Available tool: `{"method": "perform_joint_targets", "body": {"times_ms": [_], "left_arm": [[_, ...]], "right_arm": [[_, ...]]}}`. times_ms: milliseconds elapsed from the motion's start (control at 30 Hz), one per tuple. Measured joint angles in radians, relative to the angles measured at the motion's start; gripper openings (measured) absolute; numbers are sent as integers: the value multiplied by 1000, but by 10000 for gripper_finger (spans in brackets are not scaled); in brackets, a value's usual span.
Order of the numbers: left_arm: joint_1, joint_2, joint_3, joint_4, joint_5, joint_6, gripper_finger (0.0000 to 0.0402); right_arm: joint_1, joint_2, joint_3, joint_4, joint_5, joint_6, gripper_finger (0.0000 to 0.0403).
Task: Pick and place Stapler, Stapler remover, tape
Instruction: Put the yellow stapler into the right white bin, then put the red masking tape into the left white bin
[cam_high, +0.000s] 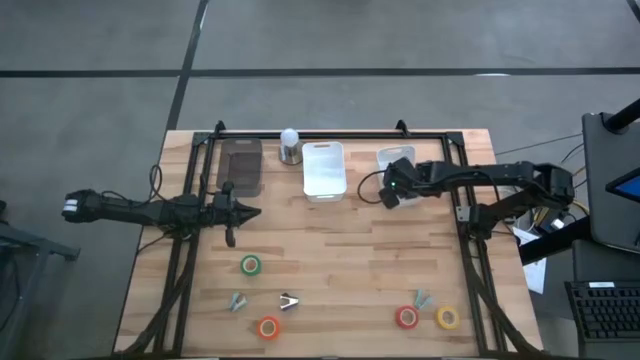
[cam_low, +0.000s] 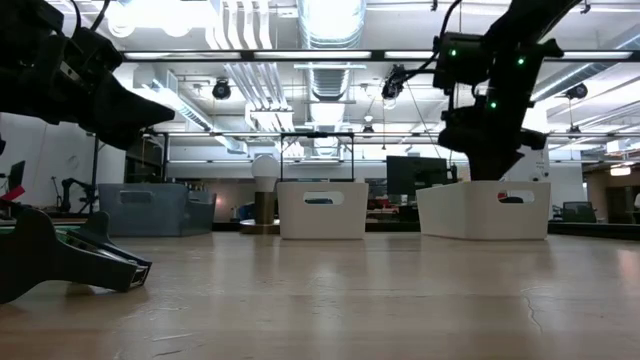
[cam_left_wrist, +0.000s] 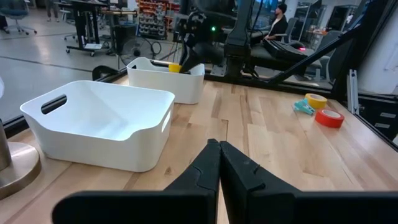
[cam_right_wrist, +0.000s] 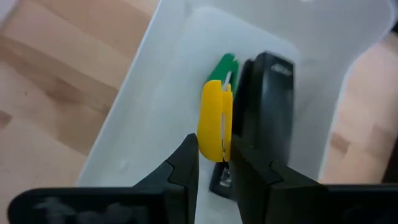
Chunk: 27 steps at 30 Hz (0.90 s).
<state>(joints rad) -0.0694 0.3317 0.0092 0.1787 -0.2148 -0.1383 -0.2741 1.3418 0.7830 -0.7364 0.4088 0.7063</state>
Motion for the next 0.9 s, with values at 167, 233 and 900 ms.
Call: {"method": "perform_joint_targets", "body": {"times_ms": [167,233,900], "left_arm": [[0,0,0,0,0,0,12],[0,0,0,-1,0,0,12],[0,0,0,-2,0,0,12]], "right_arm": [[1,54,-1,15,-17,-5,89],[1,75,-1,17,-17,-7,95],[1,101,0,19,9,-24,167]]}}
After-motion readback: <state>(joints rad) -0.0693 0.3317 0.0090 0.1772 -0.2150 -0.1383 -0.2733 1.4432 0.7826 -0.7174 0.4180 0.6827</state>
